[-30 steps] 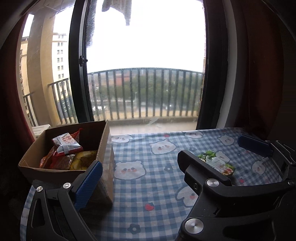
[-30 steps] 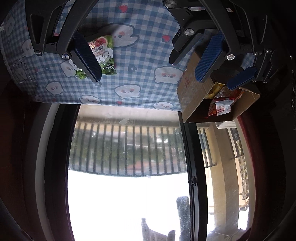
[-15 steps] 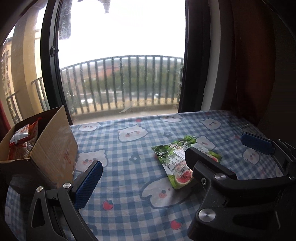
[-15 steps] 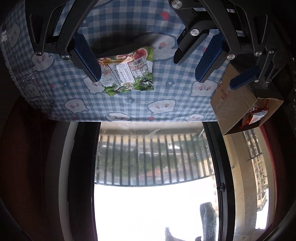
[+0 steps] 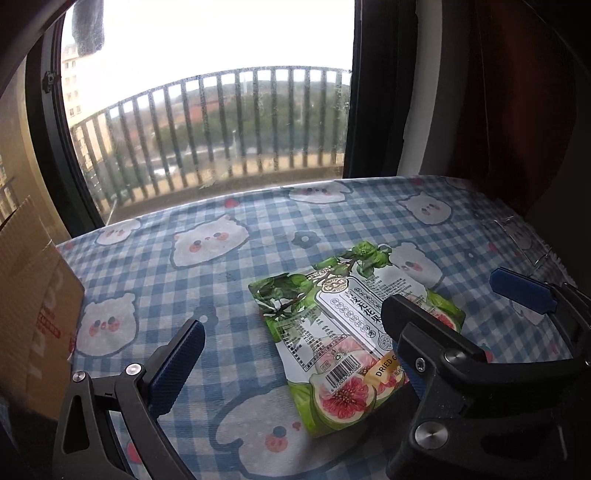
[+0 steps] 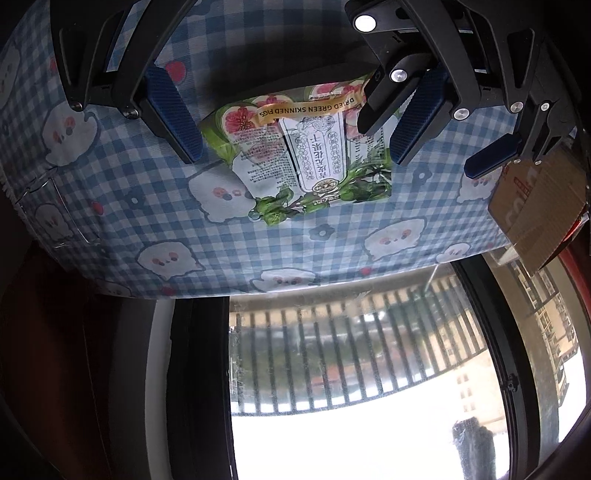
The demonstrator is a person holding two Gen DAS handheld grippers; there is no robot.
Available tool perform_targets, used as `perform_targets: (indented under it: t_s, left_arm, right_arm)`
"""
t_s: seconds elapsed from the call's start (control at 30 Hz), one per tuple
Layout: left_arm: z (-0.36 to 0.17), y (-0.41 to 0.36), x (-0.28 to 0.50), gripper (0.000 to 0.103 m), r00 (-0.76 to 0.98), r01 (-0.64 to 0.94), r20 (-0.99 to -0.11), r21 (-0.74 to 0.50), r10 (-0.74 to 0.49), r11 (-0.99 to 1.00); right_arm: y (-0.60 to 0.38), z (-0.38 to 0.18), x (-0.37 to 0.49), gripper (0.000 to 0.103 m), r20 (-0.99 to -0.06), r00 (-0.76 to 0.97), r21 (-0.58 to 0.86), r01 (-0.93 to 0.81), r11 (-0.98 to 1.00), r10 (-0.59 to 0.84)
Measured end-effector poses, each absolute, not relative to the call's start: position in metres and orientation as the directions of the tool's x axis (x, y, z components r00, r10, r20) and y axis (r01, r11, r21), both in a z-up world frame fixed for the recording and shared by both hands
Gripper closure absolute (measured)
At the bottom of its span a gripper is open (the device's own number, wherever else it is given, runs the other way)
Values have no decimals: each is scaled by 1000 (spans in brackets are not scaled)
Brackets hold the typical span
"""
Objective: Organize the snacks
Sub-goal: 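Grasp the green dried-fig bag with the left tool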
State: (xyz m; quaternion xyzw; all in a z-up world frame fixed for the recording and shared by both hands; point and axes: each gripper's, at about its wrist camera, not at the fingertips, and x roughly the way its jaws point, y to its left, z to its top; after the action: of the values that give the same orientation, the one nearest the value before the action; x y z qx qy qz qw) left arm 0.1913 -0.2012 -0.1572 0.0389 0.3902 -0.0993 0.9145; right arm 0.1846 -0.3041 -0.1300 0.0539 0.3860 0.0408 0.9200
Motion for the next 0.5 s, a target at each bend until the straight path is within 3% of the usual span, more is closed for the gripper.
perform_targets:
  t_s: [0.5]
  left_arm:
    - [-197,-214,211,0,609,185,-778,-49,-154,981]
  right_arm:
    - [-334,-181,222,1,-766,629,161,-18,987,136]
